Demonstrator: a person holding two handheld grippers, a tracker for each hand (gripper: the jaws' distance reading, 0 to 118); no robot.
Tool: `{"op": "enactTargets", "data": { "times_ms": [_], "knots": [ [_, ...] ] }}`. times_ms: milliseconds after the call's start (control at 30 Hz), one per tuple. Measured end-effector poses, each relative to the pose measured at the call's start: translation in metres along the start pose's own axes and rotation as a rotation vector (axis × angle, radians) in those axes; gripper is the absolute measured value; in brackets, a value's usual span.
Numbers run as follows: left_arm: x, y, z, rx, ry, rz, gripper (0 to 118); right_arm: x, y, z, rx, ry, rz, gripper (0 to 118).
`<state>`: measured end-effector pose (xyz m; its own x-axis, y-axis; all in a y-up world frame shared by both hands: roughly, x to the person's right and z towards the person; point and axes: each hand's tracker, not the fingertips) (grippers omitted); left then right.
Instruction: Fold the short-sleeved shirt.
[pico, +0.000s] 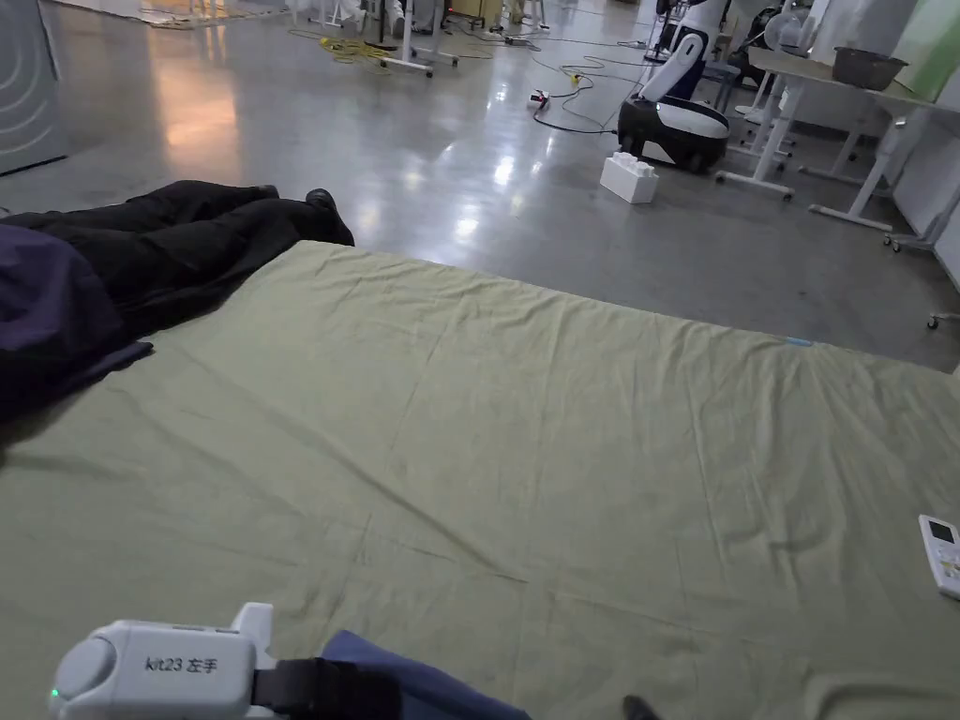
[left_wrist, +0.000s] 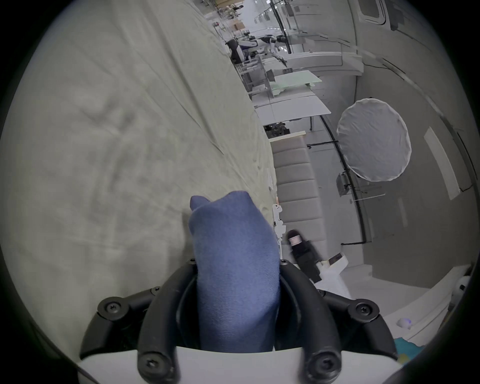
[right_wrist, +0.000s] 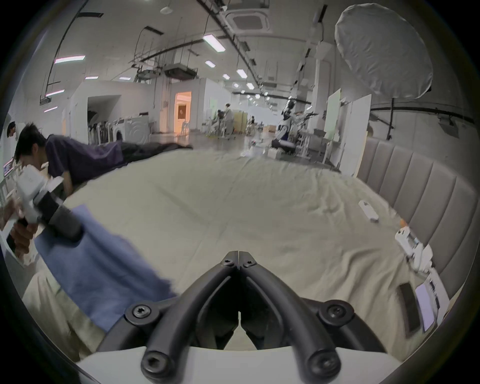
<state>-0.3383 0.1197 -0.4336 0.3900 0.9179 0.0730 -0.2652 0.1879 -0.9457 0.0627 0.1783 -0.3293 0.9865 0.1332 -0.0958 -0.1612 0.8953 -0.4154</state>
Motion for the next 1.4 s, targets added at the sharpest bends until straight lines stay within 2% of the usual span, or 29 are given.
{"op": "enactTargets", "data": {
  "times_ms": [267,467,600,733,833,933,1033,1067,1167,1333,1400],
  "knots": [
    [-0.022,0.048,0.100,0.050,0.145,0.023,37,0.090,0.089,-0.014,0.148,-0.152,-0.035,0],
    [-0.015,0.074,0.164,0.082,0.260,-0.005,37,0.128,0.120,-0.019,0.186,-0.221,-0.032,0],
    [-0.008,0.090,0.199,0.085,0.395,-0.029,37,0.137,0.126,-0.019,0.192,-0.241,-0.034,0],
    [-0.009,0.100,0.223,0.094,0.548,0.022,37,0.138,0.121,-0.019,0.191,-0.251,-0.026,0],
    [-0.009,0.102,0.224,0.062,0.664,-0.020,38,0.137,0.116,-0.021,0.180,-0.250,-0.022,0],
    [-0.007,0.102,0.216,0.051,0.733,-0.005,39,0.135,0.109,-0.024,0.161,-0.241,-0.032,0],
    [-0.010,0.102,0.205,0.023,0.824,-0.065,47,0.132,0.105,-0.026,0.151,-0.234,-0.037,0],
    [-0.009,0.101,0.199,0.013,0.876,-0.089,54,0.132,0.104,-0.027,0.149,-0.228,-0.038,0],
    [-0.006,0.100,0.188,-0.022,1.048,-0.158,63,0.129,0.102,-0.027,0.144,-0.216,-0.034,0],
    [0.008,0.099,0.183,-0.039,1.218,-0.217,64,0.128,0.099,-0.025,0.143,-0.201,-0.027,0],
    [0.019,0.099,0.185,-0.040,1.305,-0.288,64,0.129,0.098,-0.023,0.144,-0.199,-0.029,0]
  ]
}}
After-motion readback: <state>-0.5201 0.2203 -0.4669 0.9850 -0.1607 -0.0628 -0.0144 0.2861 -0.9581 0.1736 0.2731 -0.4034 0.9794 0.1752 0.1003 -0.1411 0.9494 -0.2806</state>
